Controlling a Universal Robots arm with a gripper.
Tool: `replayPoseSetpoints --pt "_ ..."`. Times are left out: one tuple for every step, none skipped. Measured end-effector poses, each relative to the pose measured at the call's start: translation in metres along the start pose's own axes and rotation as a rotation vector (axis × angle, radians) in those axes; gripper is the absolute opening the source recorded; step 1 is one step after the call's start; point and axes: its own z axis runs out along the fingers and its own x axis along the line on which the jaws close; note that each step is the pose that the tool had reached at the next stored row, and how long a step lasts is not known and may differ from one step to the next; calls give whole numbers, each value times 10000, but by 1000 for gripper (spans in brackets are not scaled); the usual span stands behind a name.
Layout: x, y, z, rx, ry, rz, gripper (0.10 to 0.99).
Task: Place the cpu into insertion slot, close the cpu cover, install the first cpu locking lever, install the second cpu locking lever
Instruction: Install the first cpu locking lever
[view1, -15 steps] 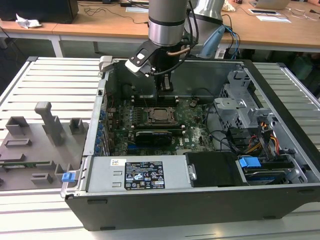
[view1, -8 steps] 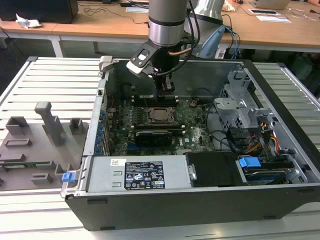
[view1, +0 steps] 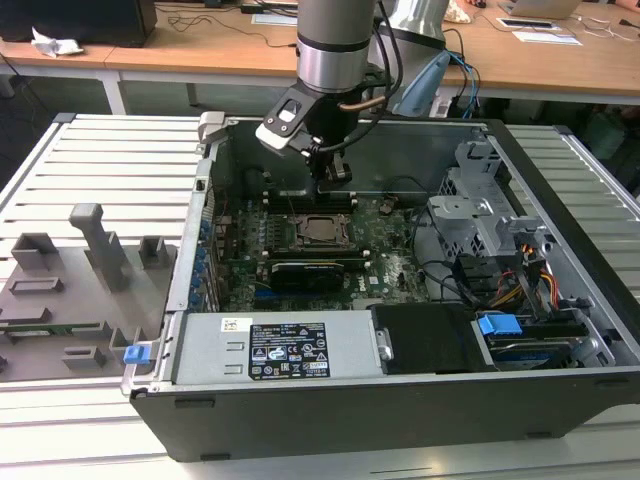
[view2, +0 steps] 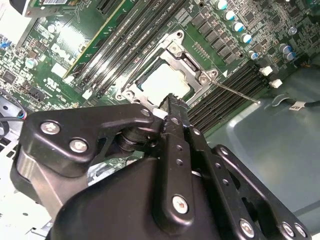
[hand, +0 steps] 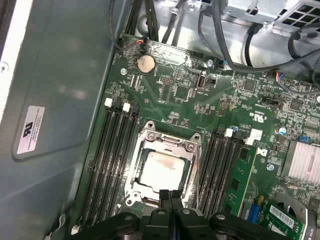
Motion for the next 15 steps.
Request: replayPoseSetpoints --pt "0 0 0 1 0 -57 106" --pt "0 0 0 2 1 -102 106" --pt "0 0 0 2 2 -175 106" --pt "0 0 0 2 3 -221 106" --pt "0 0 0 3 4 -257 106" --pt "0 0 0 4 5 -320 106" --pt "0 0 0 4 6 -392 106" --pt "0 0 0 5 8 -526 106" --pt "0 0 0 7 10 -652 106" --pt "0 0 0 8 11 -722 106" --pt "0 0 0 8 12 -782 106" --pt "0 0 0 9 13 -859 106" --pt "0 0 0 10 14 -915 106" --pt "0 0 0 10 16 -1009 106" --pt "0 0 0 12 18 -1138 106"
